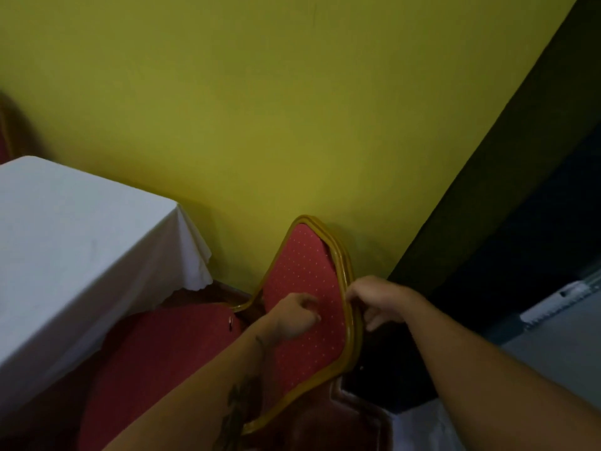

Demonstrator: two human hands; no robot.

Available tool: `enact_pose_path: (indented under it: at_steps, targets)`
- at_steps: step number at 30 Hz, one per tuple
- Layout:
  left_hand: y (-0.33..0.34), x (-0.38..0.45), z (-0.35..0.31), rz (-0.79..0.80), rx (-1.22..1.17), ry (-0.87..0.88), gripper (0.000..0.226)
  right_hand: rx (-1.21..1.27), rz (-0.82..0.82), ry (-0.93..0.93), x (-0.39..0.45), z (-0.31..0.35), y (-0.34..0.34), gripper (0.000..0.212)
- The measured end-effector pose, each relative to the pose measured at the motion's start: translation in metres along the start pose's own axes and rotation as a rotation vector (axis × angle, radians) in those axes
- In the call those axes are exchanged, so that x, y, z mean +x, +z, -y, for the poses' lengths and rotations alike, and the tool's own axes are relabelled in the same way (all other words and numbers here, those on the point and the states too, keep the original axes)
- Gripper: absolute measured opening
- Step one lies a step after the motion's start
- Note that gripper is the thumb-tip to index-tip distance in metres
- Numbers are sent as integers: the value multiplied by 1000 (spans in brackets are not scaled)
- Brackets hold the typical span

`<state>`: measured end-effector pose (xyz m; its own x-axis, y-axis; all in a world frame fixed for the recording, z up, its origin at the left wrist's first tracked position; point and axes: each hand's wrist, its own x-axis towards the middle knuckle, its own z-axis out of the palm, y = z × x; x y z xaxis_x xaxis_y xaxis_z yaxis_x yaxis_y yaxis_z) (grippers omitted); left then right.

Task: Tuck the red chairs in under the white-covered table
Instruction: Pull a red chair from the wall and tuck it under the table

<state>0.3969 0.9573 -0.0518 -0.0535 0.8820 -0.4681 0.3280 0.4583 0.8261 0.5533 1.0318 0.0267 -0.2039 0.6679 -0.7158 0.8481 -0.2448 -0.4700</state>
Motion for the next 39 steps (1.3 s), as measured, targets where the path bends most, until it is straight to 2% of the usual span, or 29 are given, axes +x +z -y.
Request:
enact_pose_path:
  at_steps: [2,5,7,9,11,14,18,21,25,29,34,39]
  targets:
    - [9,-9,-8,28,-44,4,55,73,-69,-99,3,16,-17,16]
    - [28,-13,-23,56,-67,-39,78,130,-169,-191,20,48,-36,19]
    - [38,-8,-31,51,-138,-127,106,72,-152,-234,40,62,-42,18]
    - [46,-2,-38,28,-103,-208,131,-5,-104,-260,59,68,-43,16]
    - [58,3,-46,41,-34,-297,140,-96,-61,-264,72,66,-40,16]
    - [80,9,-57,-57,-43,-355,138,-93,-30,-262,90,63,-38,29]
    - [91,19,-54,-185,34,-339,126,-53,-16,-280,107,62,-39,50]
    - [86,17,-52,-202,129,-315,131,-95,-69,-348,107,64,-36,70]
    - [76,4,-45,-163,173,-318,137,-101,-61,-356,96,64,-25,83]
    - [63,-24,-28,-95,243,-328,139,-56,-77,-346,76,57,0,78]
    - [42,-72,-1,-19,323,-330,125,29,-98,-316,42,48,40,62]
    - [18,-136,41,-32,321,-333,118,149,-129,-310,4,50,98,54]
